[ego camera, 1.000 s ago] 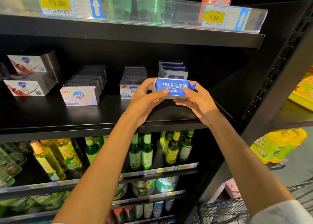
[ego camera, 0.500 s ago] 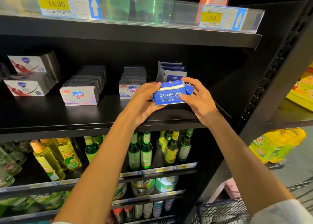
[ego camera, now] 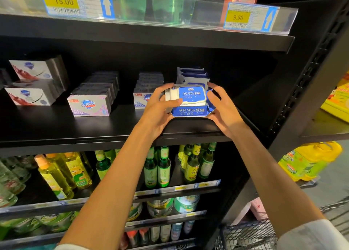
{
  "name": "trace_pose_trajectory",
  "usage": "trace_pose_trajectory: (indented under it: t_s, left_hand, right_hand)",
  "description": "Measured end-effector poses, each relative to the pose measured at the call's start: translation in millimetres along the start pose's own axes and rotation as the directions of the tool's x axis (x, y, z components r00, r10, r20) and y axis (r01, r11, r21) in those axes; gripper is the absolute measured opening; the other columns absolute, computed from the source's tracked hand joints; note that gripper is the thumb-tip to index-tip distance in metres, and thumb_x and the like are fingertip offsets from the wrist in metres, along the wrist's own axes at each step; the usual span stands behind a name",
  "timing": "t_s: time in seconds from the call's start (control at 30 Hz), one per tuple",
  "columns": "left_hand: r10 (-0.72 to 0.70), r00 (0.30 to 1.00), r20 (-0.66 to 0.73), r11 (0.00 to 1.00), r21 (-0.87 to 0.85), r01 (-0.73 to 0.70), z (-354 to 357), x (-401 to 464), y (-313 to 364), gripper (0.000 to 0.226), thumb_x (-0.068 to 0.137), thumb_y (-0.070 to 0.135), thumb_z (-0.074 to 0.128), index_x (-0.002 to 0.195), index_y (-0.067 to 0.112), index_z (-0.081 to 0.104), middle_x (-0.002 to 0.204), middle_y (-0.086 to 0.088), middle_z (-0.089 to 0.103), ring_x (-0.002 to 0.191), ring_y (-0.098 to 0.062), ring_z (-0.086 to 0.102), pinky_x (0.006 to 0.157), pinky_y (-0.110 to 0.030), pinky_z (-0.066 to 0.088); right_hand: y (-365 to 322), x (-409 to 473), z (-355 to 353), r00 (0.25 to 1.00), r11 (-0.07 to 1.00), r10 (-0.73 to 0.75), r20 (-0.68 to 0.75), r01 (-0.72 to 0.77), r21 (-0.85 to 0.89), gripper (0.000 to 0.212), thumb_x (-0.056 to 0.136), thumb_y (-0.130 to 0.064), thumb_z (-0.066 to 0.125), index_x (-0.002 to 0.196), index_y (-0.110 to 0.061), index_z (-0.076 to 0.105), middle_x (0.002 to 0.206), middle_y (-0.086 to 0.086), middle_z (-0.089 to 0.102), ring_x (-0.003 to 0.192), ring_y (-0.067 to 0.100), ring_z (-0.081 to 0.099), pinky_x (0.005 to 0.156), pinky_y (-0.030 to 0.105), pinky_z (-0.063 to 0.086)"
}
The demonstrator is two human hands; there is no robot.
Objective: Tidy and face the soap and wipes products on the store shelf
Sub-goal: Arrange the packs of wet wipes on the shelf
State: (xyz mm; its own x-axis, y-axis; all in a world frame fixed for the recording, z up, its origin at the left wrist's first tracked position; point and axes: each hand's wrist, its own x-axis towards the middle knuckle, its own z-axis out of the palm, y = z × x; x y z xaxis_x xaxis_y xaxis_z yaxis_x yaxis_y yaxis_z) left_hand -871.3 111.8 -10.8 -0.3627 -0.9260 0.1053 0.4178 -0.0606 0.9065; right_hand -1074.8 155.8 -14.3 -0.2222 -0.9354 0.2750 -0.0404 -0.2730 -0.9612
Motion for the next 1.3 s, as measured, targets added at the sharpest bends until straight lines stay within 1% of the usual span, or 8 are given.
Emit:
trace_pose_trajectory:
  t_s: [0.17, 0.4, 0.63, 0.77, 0.87, 0.97, 1.13, 1.3]
  left_hand:
    - [0.005, 0.999, 0.051, 1.0, 0.022, -0.006, -1, 0, -1, 0.055, 0.092, 0.001, 0.074, 0.14, 0.021, 0.057, 0.13, -0.009, 0.065, 0.119, -0.024, 0.069, 0.084, -0.041, 0.064]
    - [-0.017, 0.992, 0.127, 1.0, 0.004, 0.017, -3, 4, -4, 0.069, 0.092, 0.005, 0.076, 0.148, 0.034, 0.047, 0.137, -0.015, 0.065, 0.124, -0.029, 0.068, 0.096, -0.053, 0.06]
    - [-0.004, 1.0, -0.001, 0.993, 0.119, 0.004, 0, 7, -8, 0.074, 0.085, 0.009, 0.083, 0.146, 0.025, 0.044, 0.13, -0.013, 0.068, 0.116, -0.026, 0.072, 0.094, -0.049, 0.062]
    - [0.031, 0.999, -0.021, 0.981, 0.191, -0.027, -2, 5, -10, 0.06, 0.083, 0.012, 0.086, 0.136, 0.012, 0.056, 0.119, -0.009, 0.076, 0.111, -0.025, 0.075, 0.095, -0.049, 0.061]
    - [0.057, 0.997, -0.05, 0.977, 0.207, -0.045, -5, 1, -8, 0.056, 0.083, 0.011, 0.087, 0.132, 0.009, 0.06, 0.118, -0.01, 0.077, 0.109, -0.025, 0.075, 0.097, -0.053, 0.059]
    - [0.09, 0.989, -0.114, 0.98, 0.19, -0.067, -10, -6, -4, 0.056, 0.082, 0.01, 0.087, 0.131, 0.009, 0.059, 0.116, -0.01, 0.077, 0.108, -0.024, 0.076, 0.097, -0.053, 0.06]
    - [0.205, 0.965, -0.164, 0.949, 0.273, -0.156, -35, -27, 12, 0.054, 0.081, 0.005, 0.087, 0.126, 0.018, 0.061, 0.119, -0.005, 0.075, 0.11, -0.02, 0.074, 0.084, -0.04, 0.063]
    - [0.272, 0.946, -0.175, 0.912, 0.36, -0.196, -74, -51, 29, 0.061, 0.078, 0.003, 0.088, 0.127, 0.025, 0.06, 0.126, -0.006, 0.071, 0.116, -0.022, 0.071, 0.094, -0.051, 0.06]
  right_hand:
    - [4, 0, -4, 0.999, 1.0, 0.018, -0.027, -0.018, 0.004, 0.044, 0.097, -0.023, 0.071, 0.137, -0.022, 0.053, 0.114, -0.004, 0.076, 0.115, 0.021, 0.073, 0.081, 0.038, 0.066]
    - [4, -3, -7, 1.0, 0.999, 0.006, 0.005, -0.006, 0.044, 0.04, 0.094, -0.013, 0.074, 0.128, -0.028, 0.058, 0.118, -0.002, 0.074, 0.125, 0.023, 0.067, 0.077, 0.036, 0.065]
    - [3, -5, -6, 0.999, 0.998, -0.033, 0.016, 0.034, -0.049, 0.059, 0.083, -0.022, 0.079, 0.135, -0.027, 0.053, 0.126, -0.006, 0.068, 0.126, 0.015, 0.064, 0.078, 0.033, 0.065]
    - [4, -4, -6, 0.999, 0.995, -0.035, 0.029, 0.037, -0.089, 0.064, 0.08, -0.026, 0.08, 0.137, -0.027, 0.051, 0.127, -0.004, 0.069, 0.124, 0.015, 0.067, 0.081, 0.035, 0.065]
    - [7, -2, -7, 0.998, 0.995, -0.035, 0.042, 0.039, -0.092, 0.06, 0.084, -0.03, 0.076, 0.139, -0.021, 0.052, 0.122, -0.004, 0.072, 0.122, 0.016, 0.068, 0.085, 0.035, 0.064]
    - [10, 1, -8, 0.999, 0.996, -0.016, 0.043, 0.019, -0.09, 0.044, 0.099, -0.032, 0.067, 0.14, -0.019, 0.056, 0.126, -0.001, 0.072, 0.122, 0.017, 0.068, 0.092, 0.036, 0.06]
    - [13, 2, -9, 0.991, 0.963, -0.056, 0.121, 0.085, -0.255, 0.036, 0.103, -0.025, 0.065, 0.138, -0.015, 0.064, 0.131, -0.001, 0.07, 0.125, 0.011, 0.064, 0.101, 0.032, 0.055]
    - [14, -1, -1, 0.97, 0.793, -0.038, 0.24, 0.175, -0.583, 0.038, 0.094, -0.038, 0.076, 0.131, -0.029, 0.071, 0.127, -0.017, 0.07, 0.119, -0.003, 0.063, 0.111, 0.026, 0.046]
